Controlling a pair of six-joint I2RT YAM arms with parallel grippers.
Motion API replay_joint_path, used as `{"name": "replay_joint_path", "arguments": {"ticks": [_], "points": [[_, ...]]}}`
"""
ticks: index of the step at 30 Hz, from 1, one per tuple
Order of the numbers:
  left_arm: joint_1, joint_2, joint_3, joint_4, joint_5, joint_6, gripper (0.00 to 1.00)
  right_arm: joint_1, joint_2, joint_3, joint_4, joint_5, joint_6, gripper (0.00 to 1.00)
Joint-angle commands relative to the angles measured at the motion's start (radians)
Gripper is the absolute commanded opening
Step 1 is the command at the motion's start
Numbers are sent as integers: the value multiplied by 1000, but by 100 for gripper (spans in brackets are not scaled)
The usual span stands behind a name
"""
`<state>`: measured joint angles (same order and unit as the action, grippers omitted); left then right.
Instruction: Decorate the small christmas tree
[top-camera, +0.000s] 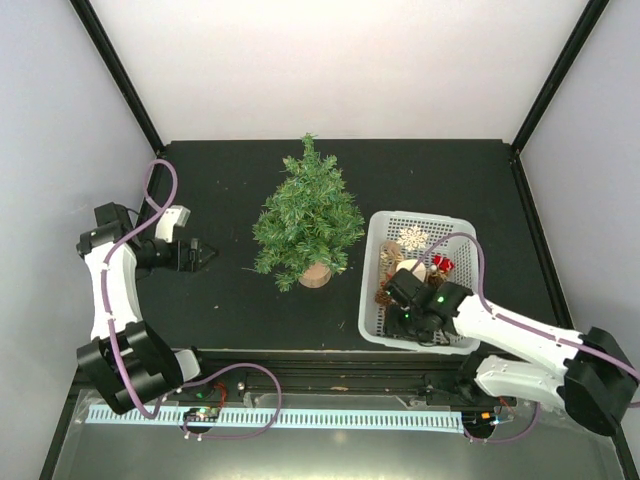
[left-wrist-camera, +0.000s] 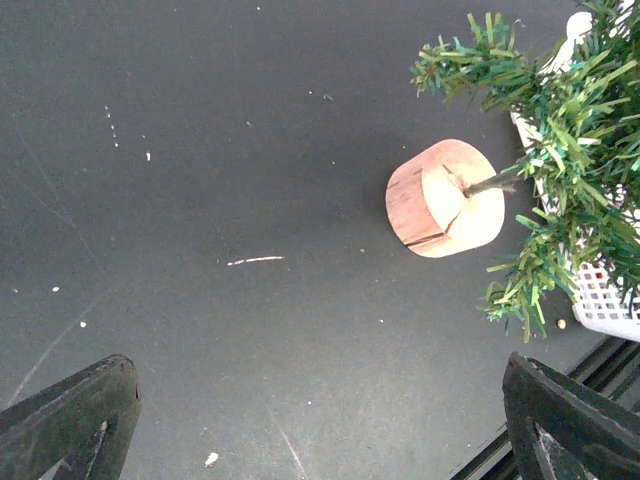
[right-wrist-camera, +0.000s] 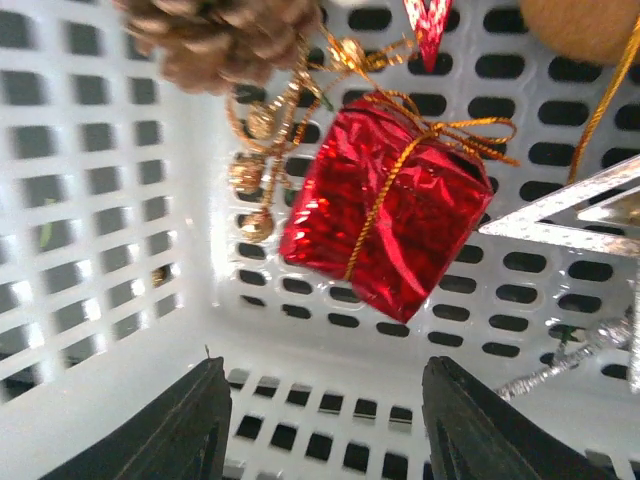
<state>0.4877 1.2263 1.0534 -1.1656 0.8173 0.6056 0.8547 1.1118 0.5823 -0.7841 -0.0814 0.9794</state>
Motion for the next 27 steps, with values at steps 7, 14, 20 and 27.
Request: {"name": "replay_joint_path", "arguments": {"ticks": [7,14,20,27], "points": [[-9,-50,162,-91,-48,-11,99,17,-96,266,-194,196,-41,56],[-37,-123,221,-160,-129,7,99,17,-43,335,-206,201,-110,56],[-73,-162,205,-214,-267,85,99,16,5,402,-235,176,-110,55],[-196,-134,184,-189,-330,67,99,12,20,493,-297,170,-70,55]]}}
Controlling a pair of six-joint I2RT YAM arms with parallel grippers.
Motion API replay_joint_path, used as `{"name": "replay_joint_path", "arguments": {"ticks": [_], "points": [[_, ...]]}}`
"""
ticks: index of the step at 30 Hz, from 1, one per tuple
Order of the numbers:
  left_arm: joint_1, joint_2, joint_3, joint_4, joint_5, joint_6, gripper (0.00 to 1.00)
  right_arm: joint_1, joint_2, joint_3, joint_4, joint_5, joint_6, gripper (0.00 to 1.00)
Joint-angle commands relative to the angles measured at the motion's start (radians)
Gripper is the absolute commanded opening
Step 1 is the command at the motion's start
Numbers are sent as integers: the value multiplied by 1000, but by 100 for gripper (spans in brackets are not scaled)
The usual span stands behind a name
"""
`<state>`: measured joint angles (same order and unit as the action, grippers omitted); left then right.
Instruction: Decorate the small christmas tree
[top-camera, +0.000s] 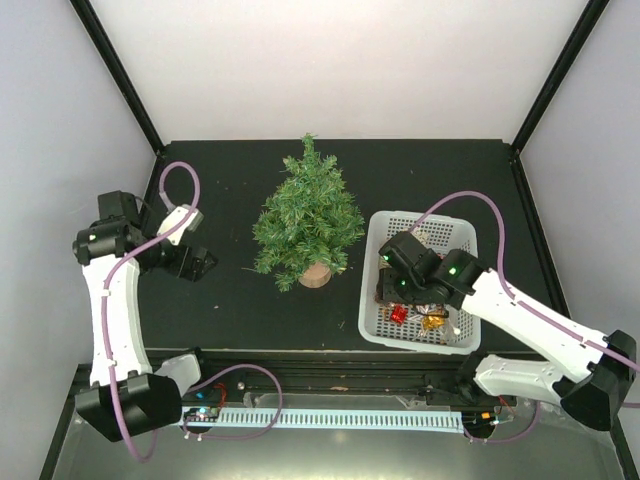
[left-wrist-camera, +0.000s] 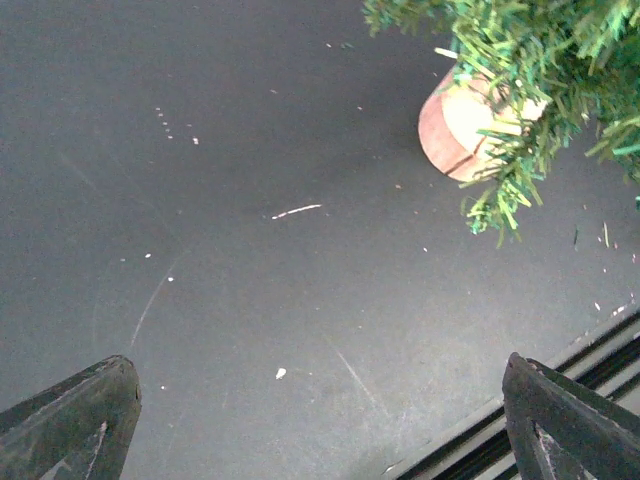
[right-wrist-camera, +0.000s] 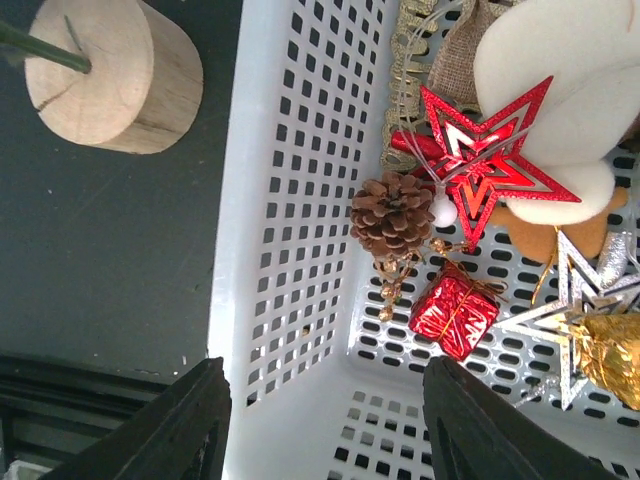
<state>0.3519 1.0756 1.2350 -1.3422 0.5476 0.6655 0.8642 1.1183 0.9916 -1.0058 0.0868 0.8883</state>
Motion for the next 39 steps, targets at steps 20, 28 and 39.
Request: {"name": "replay_joint_path", "arguments": {"ticks": [20,28,39], "points": [[-242,109,39,73,12,-204,99,-296,55,21,-53,-210,-231,55],[-328,295,191,131,-20,-205,99,-464,240,107,-28,-209,-190,54],[-361,388,232,201,40,-249,99,-485,405,147,-12,-219,-140,53]]}}
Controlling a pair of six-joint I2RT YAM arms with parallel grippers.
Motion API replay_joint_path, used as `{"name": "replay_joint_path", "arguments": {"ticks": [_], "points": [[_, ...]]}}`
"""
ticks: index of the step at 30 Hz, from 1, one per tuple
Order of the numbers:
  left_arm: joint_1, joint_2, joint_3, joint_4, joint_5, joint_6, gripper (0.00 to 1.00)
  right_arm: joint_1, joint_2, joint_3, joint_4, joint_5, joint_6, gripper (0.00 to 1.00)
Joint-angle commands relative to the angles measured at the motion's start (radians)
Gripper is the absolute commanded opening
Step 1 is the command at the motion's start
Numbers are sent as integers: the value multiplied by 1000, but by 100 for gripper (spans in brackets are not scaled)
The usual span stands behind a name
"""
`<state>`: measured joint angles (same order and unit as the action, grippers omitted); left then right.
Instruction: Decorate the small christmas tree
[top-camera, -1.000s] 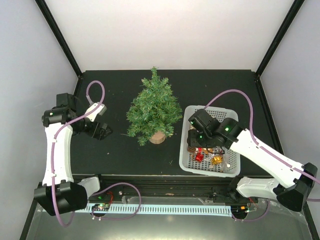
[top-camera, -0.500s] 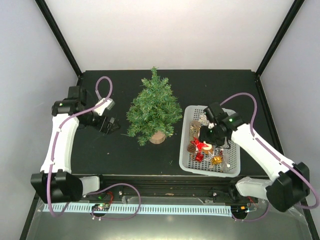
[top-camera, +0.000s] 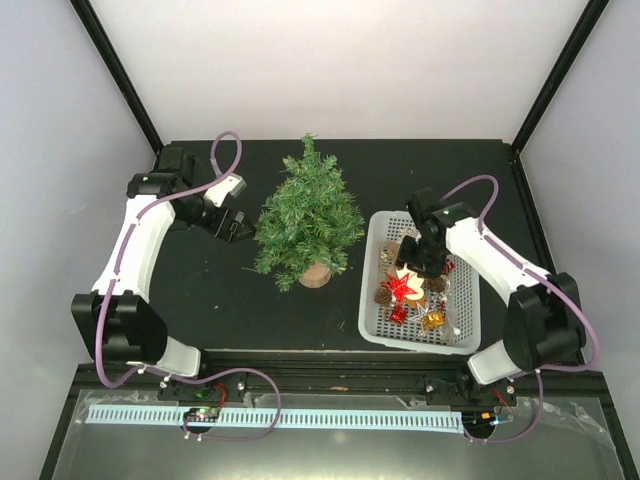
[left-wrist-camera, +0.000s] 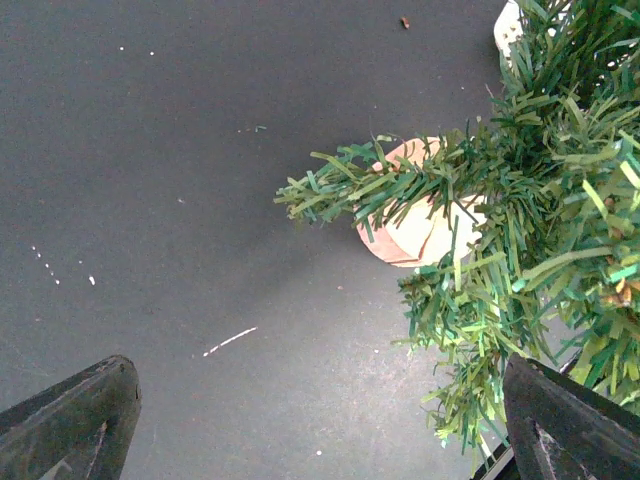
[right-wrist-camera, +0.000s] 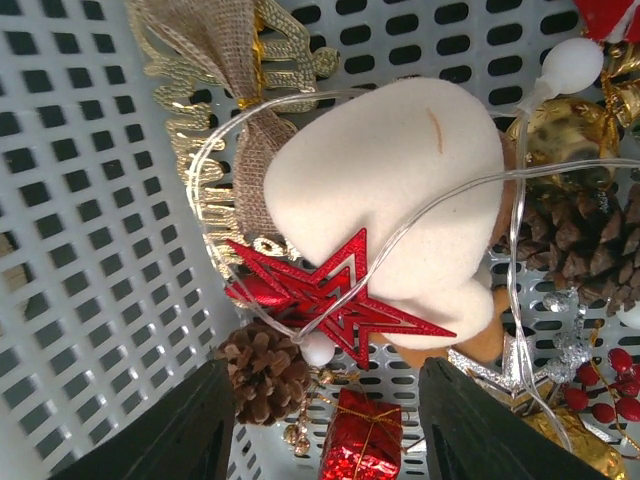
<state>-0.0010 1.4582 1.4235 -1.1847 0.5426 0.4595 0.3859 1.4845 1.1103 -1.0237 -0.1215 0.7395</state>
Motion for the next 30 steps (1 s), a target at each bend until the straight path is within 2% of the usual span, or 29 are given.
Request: {"name": "replay_joint_path", "arguments": {"ticks": [1,10,21,30], "points": [[-8,4,37,59,49,-54,99,-8,63,29,5,-13,3,52],[-23,36,38,71,46,-78,99,-18,137,-21,82,-41,3,44],[-23,27,21,87,60,-86,99,-18,173,-68,119,-28,-2,41],[-23,29,18,91,66,-82,99,-18,164,-87,129,-3,-6,29]]}}
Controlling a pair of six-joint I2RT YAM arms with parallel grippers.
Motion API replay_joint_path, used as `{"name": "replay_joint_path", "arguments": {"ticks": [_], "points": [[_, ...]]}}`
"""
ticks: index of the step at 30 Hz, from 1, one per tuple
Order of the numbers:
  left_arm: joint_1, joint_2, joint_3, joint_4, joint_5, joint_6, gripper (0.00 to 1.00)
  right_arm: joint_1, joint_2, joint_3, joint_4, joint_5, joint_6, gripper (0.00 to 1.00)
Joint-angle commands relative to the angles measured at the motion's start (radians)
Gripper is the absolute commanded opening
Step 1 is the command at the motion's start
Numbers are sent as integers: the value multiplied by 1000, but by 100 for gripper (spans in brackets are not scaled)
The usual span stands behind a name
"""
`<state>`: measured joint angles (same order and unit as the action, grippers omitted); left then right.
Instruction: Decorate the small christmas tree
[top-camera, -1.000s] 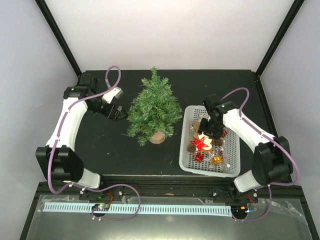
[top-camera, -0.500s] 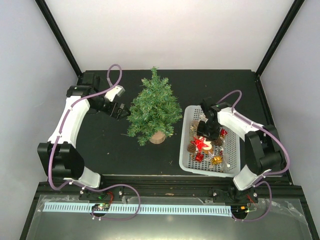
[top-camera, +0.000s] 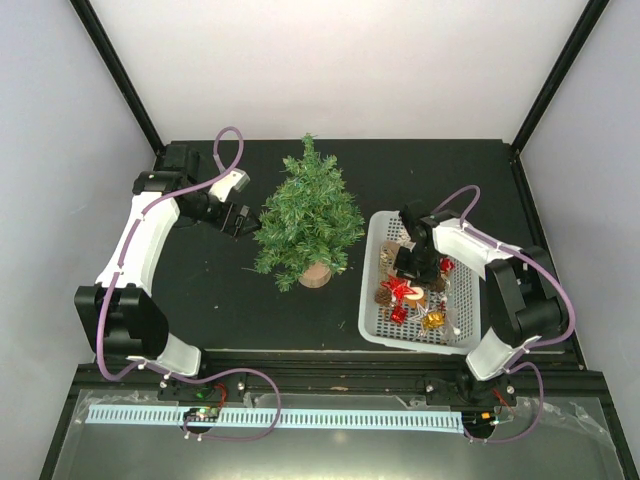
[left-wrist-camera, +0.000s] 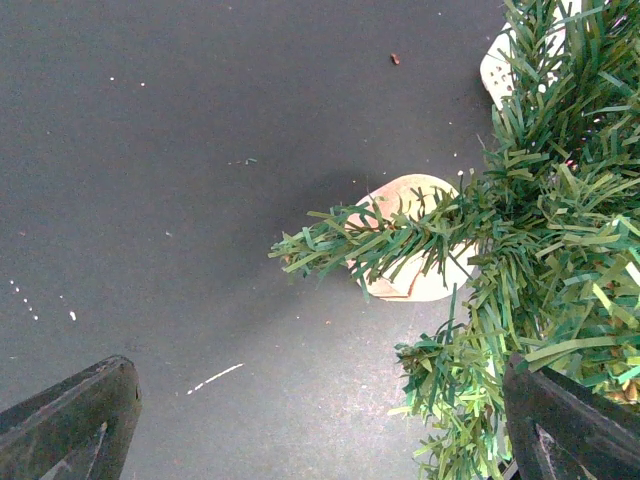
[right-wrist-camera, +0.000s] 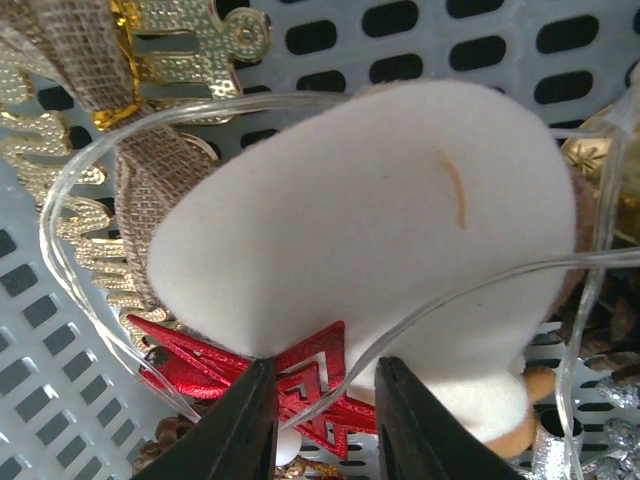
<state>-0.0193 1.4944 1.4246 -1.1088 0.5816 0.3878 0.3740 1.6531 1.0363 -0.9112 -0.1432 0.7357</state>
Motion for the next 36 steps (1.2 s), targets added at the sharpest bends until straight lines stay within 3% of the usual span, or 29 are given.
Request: {"name": "replay_joint_path", "arguments": {"ticks": [1,12,19,27,36], "points": [[-5,-5,19,16,27,-12,99,-6,-7,-16,18,20,-3,27],[-8,-12,25,15,35,-17,99,-7,-31,-10,4,41,-12,8],[-8,-23,71,-20,32,20,99,-7,-113,92,-88,84,-50,1],[-11,-30,153,-68,89,70,99,-7,-216,216,-194,94,-92,1],[-44,-56,159,-74,144,96,99,-9,-275,127,-176,89,-89,1]]}}
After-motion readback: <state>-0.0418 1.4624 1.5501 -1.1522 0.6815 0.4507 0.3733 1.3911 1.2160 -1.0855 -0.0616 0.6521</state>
